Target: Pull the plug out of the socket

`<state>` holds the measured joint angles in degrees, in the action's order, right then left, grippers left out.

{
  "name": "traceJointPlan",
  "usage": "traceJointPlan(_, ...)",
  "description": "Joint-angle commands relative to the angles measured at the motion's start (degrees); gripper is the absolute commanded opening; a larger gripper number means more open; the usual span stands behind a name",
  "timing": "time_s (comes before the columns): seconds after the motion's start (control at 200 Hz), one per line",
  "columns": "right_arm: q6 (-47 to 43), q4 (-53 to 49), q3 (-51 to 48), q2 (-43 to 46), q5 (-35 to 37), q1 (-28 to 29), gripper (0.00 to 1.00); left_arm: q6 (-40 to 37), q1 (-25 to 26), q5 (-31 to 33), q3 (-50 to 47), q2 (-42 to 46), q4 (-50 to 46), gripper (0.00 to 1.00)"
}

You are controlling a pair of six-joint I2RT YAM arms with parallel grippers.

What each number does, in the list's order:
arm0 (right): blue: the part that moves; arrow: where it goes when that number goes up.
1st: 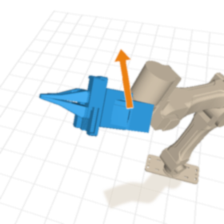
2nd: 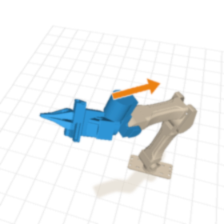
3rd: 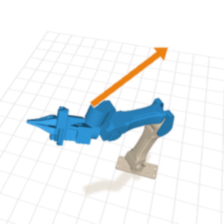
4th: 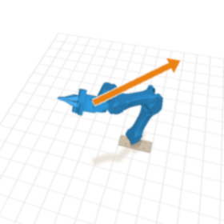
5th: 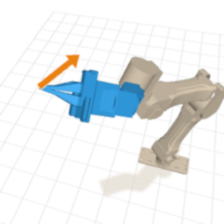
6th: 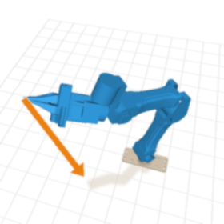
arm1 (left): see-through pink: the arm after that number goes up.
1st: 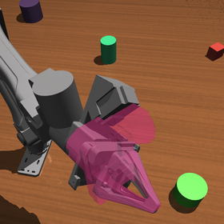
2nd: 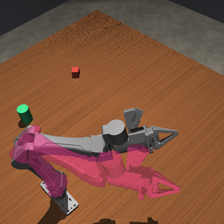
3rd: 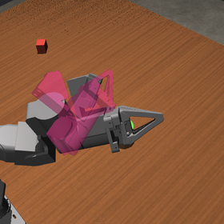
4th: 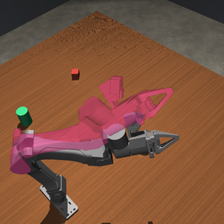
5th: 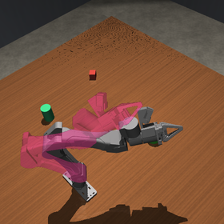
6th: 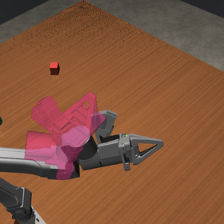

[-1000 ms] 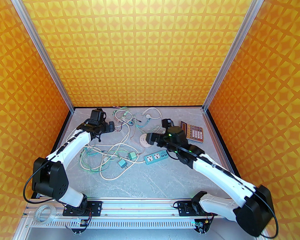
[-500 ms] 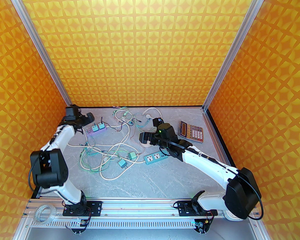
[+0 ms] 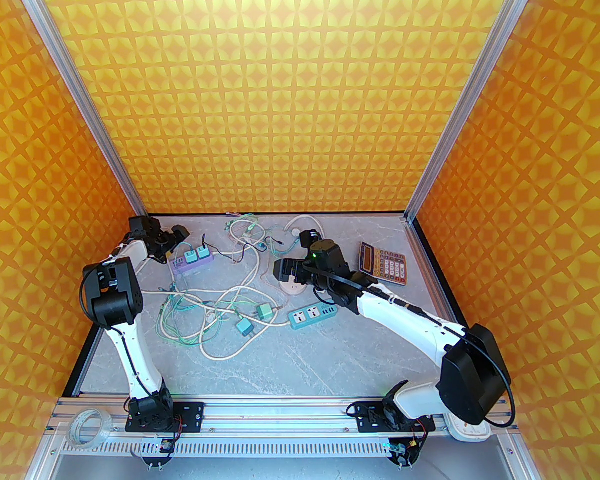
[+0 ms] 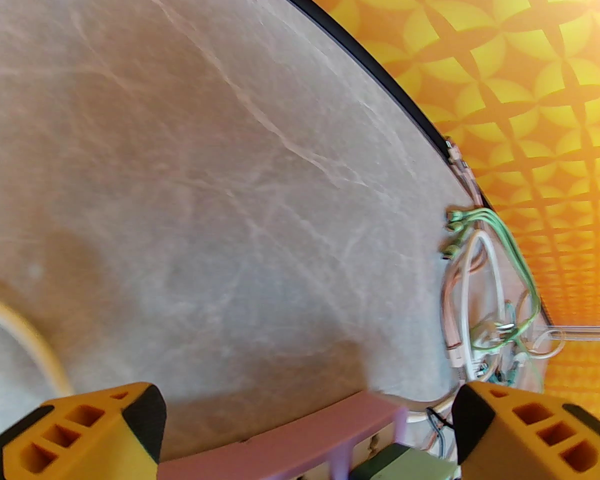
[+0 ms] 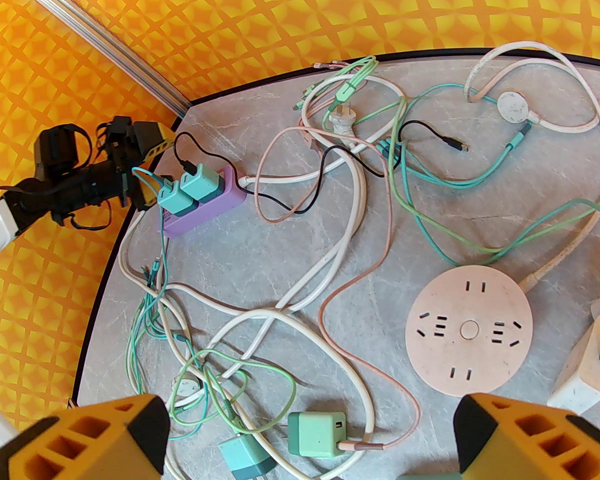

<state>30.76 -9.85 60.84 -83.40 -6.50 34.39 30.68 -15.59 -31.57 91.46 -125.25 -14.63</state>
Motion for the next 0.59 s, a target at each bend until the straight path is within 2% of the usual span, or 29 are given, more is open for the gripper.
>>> traceJointPlan(0.0,-0.3,-0.6,1.5,-0.9,-0.7,0.3,0.98,2.7,0.7,-4.1,-5.6,3.0,3.0,0.99)
traceJointPlan(0.23,0.9,2.0,1.4,-2.6,-2.4,0.5,0.99,8.5,1.4,-4.1,-19.9,11.9,10.4,1.00)
traceJointPlan(0.59,0.4,0.7,5.1,-8.0,-2.4,2.9,0.98,18.4,6.8,-1.6,-35.8,22.2,21.7,0.99)
